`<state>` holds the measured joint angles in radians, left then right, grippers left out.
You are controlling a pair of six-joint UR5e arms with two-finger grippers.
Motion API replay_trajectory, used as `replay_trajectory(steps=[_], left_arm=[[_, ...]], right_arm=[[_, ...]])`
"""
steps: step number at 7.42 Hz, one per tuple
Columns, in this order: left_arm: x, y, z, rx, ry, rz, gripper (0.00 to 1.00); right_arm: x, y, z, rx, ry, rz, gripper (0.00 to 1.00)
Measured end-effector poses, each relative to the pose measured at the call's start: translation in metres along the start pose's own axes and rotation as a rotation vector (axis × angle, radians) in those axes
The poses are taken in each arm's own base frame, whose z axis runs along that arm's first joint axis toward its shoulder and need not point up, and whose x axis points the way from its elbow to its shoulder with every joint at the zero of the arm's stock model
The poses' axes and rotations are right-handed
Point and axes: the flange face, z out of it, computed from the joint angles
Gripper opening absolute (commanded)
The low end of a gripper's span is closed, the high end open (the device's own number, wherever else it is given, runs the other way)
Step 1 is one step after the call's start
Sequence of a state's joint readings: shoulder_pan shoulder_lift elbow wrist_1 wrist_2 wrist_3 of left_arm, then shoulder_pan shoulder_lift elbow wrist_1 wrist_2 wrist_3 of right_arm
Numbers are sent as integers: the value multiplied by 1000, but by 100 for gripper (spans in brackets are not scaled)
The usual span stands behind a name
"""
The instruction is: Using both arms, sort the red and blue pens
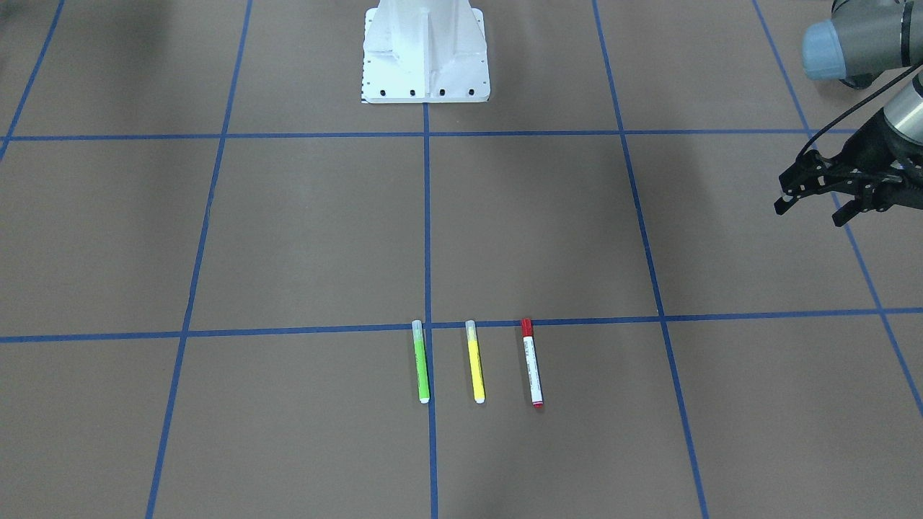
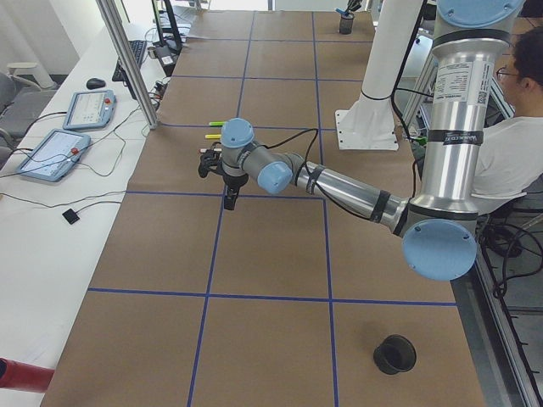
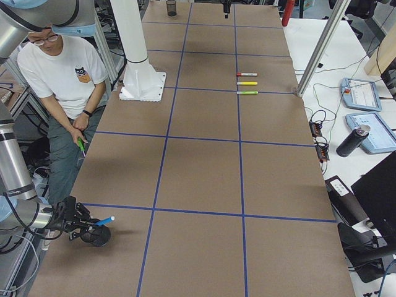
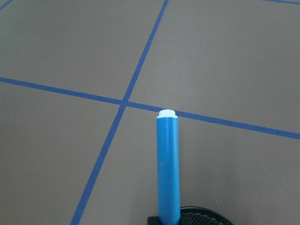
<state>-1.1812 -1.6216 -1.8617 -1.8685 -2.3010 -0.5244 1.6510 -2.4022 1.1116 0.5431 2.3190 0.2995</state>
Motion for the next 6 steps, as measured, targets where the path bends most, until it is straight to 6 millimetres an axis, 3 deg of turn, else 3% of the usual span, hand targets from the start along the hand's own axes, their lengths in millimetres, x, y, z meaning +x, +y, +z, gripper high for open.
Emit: replay_trajectory(steps=[2, 6], left_arm=[[1, 0, -1, 1, 1, -4, 100], [1, 0, 0, 0, 0, -6, 100]], right_arm=[[1, 2, 1, 10, 22, 5, 100], [-2, 1, 3, 27, 24, 23, 100]])
